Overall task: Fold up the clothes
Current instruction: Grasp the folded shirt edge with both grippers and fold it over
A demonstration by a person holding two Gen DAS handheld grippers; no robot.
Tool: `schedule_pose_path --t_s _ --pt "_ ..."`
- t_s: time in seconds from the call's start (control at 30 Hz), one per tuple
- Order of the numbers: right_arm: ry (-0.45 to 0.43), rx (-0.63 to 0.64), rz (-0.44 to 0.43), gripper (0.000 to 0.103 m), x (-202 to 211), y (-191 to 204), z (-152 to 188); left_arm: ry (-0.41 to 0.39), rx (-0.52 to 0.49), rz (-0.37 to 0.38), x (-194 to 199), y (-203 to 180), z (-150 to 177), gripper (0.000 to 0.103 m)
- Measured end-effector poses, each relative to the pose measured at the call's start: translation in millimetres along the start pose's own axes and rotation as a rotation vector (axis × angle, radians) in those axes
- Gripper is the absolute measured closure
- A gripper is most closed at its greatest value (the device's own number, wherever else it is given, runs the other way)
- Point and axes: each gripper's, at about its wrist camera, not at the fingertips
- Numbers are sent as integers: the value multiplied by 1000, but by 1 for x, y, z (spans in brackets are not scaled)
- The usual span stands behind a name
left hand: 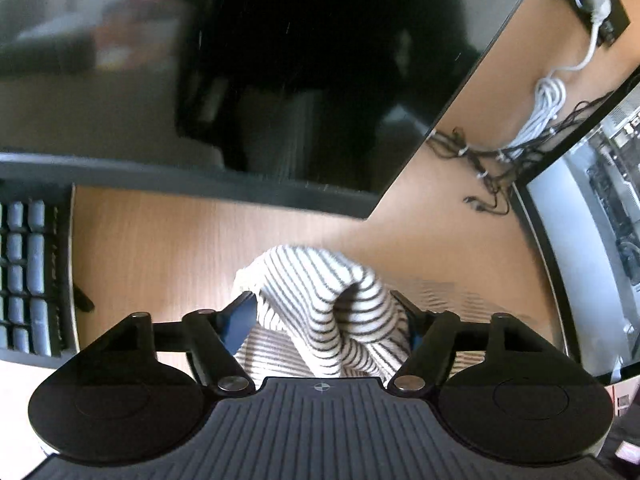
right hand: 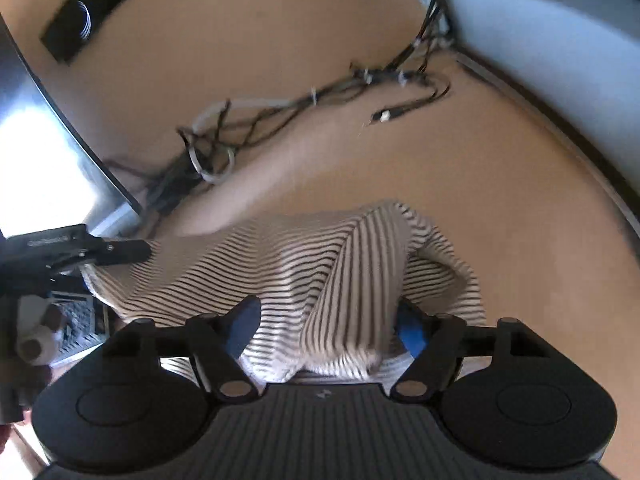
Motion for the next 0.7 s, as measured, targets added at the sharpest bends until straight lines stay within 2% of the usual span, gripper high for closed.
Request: schedule_pose_path --t_s 0.03,0.07,0.17,0.27,0.47,0.53,0.63,0.7 --pt "20 -16 -30 61 -7 -2 -3 2 6 12 -1 1 1 42" --pt "40 -33 -61 72 -15 -5 -5 0 6 21 -2 1 3 50" --pt "37 -27 -123 84 -13 -5 -9 -27 -30 48 9 -5 11 65" --pt "13 36 -172 84 12 3 -10 -54 -54 93 30 -12 26 70" --pt "2 101 -297 84 72 6 3 -113 -81 185 83 -10 72 70" --pt "15 120 -306 84 82 8 14 -102 -68 202 90 -4 87 69" --pt "45 142 -287 84 81 6 29 -48 -46 187 74 4 109 67" --pt "57 146 -231 83 70 4 39 -5 -39 163 57 10 121 66"
Point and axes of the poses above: each gripper's, at about its wrist camera, not at the fingertips, and x roughly against the way its jaws point, y to its left, z to its underside, and after that the axes turned 8 degrees about y, right-handed
